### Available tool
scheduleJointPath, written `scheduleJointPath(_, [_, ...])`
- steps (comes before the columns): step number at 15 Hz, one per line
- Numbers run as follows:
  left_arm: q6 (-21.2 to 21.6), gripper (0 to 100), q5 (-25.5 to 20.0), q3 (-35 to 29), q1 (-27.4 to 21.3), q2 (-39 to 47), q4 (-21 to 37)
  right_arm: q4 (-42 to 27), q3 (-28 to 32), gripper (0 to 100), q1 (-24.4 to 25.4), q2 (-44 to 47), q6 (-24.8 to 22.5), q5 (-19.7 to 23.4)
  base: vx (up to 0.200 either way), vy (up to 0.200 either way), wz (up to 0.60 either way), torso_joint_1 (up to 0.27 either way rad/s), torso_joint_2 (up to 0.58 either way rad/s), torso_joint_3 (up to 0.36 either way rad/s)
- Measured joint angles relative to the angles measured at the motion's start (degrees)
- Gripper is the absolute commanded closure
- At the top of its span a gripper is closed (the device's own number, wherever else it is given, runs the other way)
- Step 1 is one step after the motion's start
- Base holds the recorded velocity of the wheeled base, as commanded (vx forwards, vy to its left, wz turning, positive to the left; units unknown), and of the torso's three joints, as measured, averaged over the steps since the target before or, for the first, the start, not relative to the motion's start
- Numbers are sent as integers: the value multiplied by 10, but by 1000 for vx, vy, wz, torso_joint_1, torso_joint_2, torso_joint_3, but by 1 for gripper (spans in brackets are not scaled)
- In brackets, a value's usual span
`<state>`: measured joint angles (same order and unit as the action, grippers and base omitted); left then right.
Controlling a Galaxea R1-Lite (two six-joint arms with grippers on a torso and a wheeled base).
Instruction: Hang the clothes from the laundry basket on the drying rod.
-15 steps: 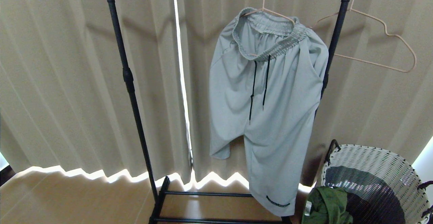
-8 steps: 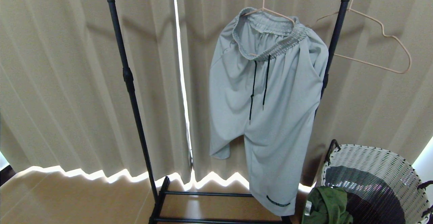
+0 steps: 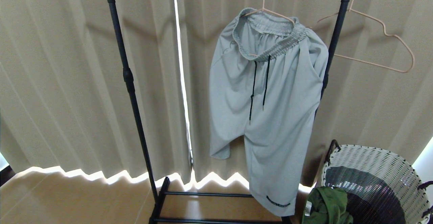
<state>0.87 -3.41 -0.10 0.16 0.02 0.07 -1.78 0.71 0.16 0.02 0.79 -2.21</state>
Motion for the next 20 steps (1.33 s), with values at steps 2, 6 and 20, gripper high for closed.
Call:
scheduleJointPath(2, [0,0,1,0,0,0,0,0,0,0,0,0,0,0,0,-200,0,2,5,5])
scheduleJointPath(6, [0,0,1,0,1,0,-1,0,0,0,0,0,0,0,0,-50,0,-1,1,2])
scheduleJointPath(20, [3,0,-1,0,0,0,0,0,0,0,0,0,-4,4,129,0,0,1,3,3])
